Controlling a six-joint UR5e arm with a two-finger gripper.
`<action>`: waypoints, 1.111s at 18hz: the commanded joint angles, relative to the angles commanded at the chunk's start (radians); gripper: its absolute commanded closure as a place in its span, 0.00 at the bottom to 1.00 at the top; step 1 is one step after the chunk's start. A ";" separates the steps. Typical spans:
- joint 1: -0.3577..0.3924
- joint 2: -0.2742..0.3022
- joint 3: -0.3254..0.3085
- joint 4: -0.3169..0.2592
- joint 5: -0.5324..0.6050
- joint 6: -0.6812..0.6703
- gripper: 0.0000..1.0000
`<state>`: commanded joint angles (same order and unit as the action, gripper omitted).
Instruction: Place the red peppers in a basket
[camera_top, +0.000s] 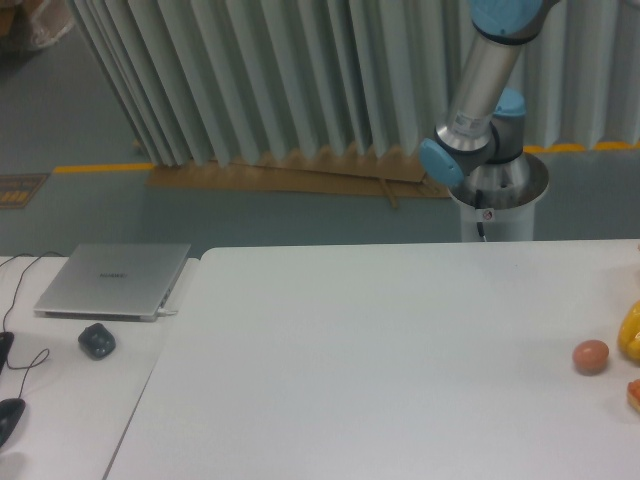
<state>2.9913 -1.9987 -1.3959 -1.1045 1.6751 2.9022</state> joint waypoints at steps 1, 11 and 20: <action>-0.003 -0.002 -0.003 -0.002 -0.002 0.000 0.51; -0.009 -0.020 -0.006 -0.003 -0.048 0.002 0.00; -0.034 0.015 0.002 -0.012 -0.063 -0.004 0.00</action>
<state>2.9577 -1.9835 -1.3944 -1.1167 1.6123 2.8977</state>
